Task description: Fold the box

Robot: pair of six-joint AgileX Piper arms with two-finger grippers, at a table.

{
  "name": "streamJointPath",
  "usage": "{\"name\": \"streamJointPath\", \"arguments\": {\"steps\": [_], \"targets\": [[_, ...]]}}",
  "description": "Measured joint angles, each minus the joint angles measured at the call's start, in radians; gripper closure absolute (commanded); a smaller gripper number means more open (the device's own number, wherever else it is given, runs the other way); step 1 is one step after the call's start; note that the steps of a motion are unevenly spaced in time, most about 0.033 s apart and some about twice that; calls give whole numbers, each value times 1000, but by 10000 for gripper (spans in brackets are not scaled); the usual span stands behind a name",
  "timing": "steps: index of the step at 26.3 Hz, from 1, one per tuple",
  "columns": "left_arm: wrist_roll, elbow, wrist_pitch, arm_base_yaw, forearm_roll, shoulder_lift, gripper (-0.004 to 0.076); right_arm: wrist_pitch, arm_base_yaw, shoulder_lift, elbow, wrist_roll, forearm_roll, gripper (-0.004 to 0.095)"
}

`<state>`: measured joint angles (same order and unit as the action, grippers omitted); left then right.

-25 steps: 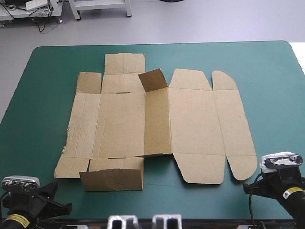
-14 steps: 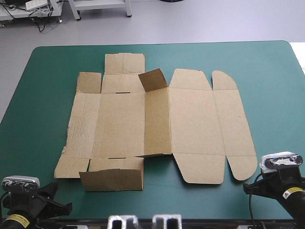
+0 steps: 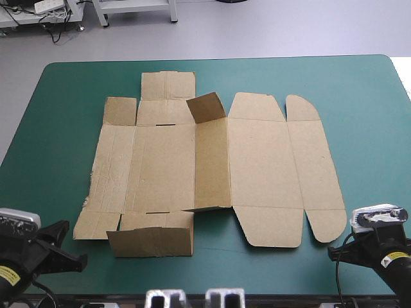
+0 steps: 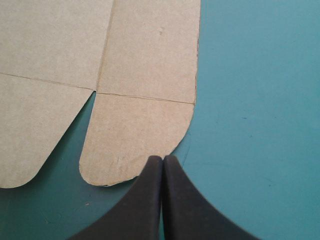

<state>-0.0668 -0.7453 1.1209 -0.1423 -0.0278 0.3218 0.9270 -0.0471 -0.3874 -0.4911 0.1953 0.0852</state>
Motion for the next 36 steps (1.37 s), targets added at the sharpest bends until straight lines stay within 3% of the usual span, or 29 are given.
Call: {"name": "streamJointPath", "arguments": {"steps": [10, 16, 19, 24, 29, 33, 36], "targets": [[-51, -208, -40, 0, 0, 304, 734, 0, 0, 0, 0, 0, 0, 927], [-52, -220, -226, 0, 7, 550, 734, 0, 0, 0, 0, 0, 0, 927], [31, -220, -335, 0, 45, 682, 734, 0, 0, 0, 0, 0, 0, 927], [265, -220, -408, 0, 173, 860, 734, 0, 0, 0, 0, 0, 0, 927], [345, -244, -389, 31, 194, 1010, 734, 0, 0, 0, 0, 0, 0, 927], [362, -355, -275, 168, 125, 1102, 734, 0, 0, 0, 0, 0, 0, 927], [246, -441, -169, 316, -20, 1144, 734, 0, 0, 0, 0, 0, 0, 927]]}}
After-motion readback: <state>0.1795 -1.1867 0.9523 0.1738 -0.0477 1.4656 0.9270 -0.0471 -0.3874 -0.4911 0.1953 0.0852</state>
